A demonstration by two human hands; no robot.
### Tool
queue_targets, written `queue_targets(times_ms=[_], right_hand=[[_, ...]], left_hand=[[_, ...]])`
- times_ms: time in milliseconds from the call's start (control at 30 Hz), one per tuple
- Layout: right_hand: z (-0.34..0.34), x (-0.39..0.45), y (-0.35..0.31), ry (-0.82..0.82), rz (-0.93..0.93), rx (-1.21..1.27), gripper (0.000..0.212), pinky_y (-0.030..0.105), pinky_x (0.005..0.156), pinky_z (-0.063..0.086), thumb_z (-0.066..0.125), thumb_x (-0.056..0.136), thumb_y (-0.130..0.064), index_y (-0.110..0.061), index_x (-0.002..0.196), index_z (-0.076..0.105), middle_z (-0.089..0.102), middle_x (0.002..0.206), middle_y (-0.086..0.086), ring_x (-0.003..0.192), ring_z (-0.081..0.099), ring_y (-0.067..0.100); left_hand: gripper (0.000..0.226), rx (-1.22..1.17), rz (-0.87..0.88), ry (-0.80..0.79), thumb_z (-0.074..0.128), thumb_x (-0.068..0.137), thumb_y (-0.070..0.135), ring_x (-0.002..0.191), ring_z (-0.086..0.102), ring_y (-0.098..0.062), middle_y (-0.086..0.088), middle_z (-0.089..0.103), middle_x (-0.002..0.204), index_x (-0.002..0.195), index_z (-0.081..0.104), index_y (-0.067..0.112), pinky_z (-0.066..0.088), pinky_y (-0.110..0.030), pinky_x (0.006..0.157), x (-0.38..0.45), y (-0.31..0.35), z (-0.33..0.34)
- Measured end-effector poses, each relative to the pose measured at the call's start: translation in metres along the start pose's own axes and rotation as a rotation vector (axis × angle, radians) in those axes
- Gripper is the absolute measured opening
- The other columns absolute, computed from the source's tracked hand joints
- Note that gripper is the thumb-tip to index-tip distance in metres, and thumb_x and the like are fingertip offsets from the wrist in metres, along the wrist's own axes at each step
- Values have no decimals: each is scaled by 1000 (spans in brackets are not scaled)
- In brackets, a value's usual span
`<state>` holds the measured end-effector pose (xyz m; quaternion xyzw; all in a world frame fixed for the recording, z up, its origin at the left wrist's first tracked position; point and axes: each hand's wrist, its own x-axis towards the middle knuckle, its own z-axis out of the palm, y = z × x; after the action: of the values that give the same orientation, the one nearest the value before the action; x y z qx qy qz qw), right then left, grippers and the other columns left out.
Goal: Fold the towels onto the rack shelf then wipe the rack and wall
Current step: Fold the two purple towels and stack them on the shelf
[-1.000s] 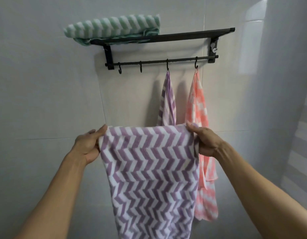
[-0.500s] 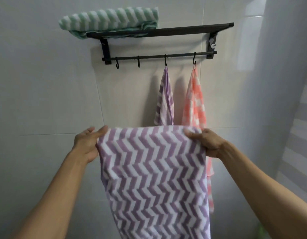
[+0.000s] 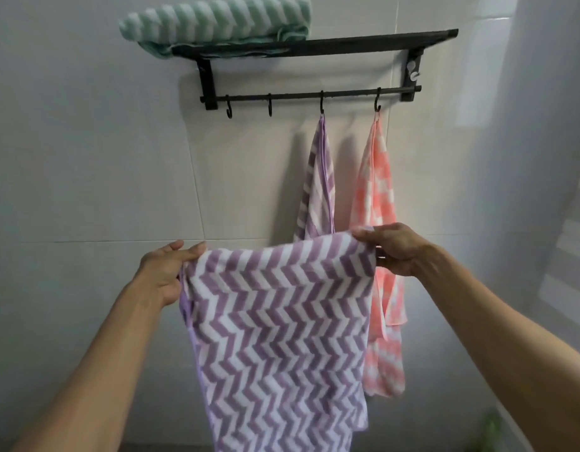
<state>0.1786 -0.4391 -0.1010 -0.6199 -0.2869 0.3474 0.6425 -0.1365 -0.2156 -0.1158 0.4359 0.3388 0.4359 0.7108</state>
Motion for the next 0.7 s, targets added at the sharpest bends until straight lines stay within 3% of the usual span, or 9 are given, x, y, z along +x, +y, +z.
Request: queue_targets(times_ms=[67, 167, 267, 333, 400, 467, 500, 600, 700], right_hand=[[1, 2, -2, 22, -37, 114, 35, 40, 87, 58, 76, 86, -25, 0, 110, 72, 72, 113, 12, 103, 68, 27], [4, 3, 3, -21, 45, -75, 45, 44, 89, 59, 81, 79, -26, 2, 112, 70, 74, 112, 13, 104, 71, 30], [11, 1, 7, 47, 40, -140, 39, 39, 78, 60, 84, 77, -22, 4, 104, 72, 74, 110, 15, 94, 72, 27], [12, 2, 3, 112, -1, -36, 29, 38, 76, 59, 81, 83, -24, -1, 99, 73, 74, 106, 12, 89, 71, 24], [11, 3, -3, 119, 4, -43, 29, 39, 77, 60, 80, 85, -28, -2, 97, 73, 75, 100, 9, 87, 71, 24], [13, 1, -4, 117, 18, -126, 34, 39, 75, 61, 80, 84, -29, 1, 97, 72, 75, 99, 11, 86, 72, 24], [13, 1, -3, 127, 7, -139, 33, 38, 74, 61, 80, 83, -28, 2, 95, 72, 75, 97, 11, 83, 72, 23], [8, 0, 5, 182, -19, -44, 33, 39, 79, 61, 79, 85, -35, -2, 91, 73, 73, 85, 7, 77, 69, 23], [4, -5, 15, 86, 66, -129, 39, 43, 82, 61, 78, 86, -35, -1, 102, 72, 77, 98, 9, 89, 73, 25]], left_hand=[[58, -31, 27, -5, 66, 89, -6, 84, 67, -18, -11, 67, 103, 141, 44, 6, 53, -35, 71, 3, 2, -4], [50, 55, -20, -88, 62, 91, -5, 77, 72, -17, -12, 67, 112, 135, 45, 10, 53, -39, 74, -1, -6, -14], [69, 95, -80, -55, 70, 81, -8, 84, 68, -23, -21, 63, 128, 143, 42, 2, 51, -46, 86, -6, -18, -19], [76, -23, 24, 9, 70, 82, -7, 88, 67, -21, -18, 63, 126, 149, 36, 2, 50, -44, 90, -2, -11, -18], [70, -36, 113, -20, 70, 88, 0, 95, 68, -22, -17, 65, 122, 150, 36, 2, 54, -42, 89, -1, -5, -14], [62, 84, 53, -85, 72, 87, 3, 93, 70, -24, -18, 66, 124, 143, 46, -2, 59, -42, 85, -9, -15, -8], [61, 145, 39, -42, 73, 86, 1, 87, 70, -23, -17, 66, 121, 141, 48, -3, 59, -41, 84, -8, -22, -8], [77, 93, 69, 72, 78, 80, -3, 80, 66, -17, -18, 61, 115, 145, 39, 0, 53, -39, 83, -5, -25, -4], [83, 74, 89, 49, 77, 82, -1, 87, 68, -20, -25, 60, 126, 151, 31, 5, 53, -41, 81, -1, -20, -4]])
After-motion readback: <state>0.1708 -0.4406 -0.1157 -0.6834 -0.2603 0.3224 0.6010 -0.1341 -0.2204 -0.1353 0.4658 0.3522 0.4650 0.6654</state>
